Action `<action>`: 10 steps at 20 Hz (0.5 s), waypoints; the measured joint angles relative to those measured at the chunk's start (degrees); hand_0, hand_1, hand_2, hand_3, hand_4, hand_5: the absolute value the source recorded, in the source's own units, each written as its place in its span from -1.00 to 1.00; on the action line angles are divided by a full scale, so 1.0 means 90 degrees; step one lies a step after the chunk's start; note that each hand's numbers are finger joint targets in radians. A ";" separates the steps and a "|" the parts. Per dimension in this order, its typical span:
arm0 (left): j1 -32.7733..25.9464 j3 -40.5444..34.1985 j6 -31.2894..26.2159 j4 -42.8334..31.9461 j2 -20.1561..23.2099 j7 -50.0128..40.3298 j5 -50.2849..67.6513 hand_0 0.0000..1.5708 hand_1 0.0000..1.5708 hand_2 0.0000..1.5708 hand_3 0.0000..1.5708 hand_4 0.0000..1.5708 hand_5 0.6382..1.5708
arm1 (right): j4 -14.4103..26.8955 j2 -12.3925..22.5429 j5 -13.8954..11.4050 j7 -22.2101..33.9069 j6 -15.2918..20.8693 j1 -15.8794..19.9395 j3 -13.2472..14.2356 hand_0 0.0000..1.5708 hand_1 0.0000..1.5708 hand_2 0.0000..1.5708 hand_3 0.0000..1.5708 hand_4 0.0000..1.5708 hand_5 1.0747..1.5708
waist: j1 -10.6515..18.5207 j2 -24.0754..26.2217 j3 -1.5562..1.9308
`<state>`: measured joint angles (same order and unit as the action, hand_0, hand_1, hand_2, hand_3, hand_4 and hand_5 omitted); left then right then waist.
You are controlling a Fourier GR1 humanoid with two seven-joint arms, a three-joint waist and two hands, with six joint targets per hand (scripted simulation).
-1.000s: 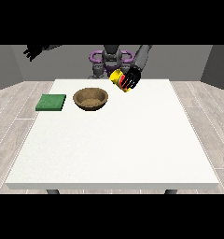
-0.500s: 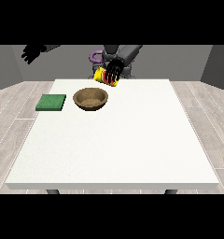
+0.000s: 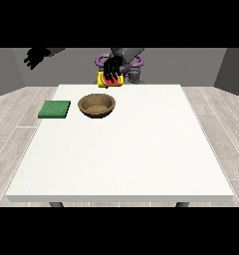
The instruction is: Pick the cup and pour the ball into the bowl, then pick the bowl and place it on the pad
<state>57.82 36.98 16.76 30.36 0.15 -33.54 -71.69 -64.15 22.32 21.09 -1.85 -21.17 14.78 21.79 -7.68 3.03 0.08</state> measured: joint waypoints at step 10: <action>-0.0094 0.0713 -0.1620 0.0850 -0.0015 -0.0211 -0.0438 -1.00 -1.00 0.40 0.96 0.41 1.00 | 0.0124 -0.0177 -0.0107 0.0010 0.0192 0.0243 -0.0169 -1.00 -1.00 -1.00 -0.94 -0.09 0.91 | -0.0098 0.0058 -0.0006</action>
<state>56.98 43.39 2.18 38.01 0.02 -35.44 -75.64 -63.03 20.73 20.13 -1.76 -19.44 16.97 20.27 -8.56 3.56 0.02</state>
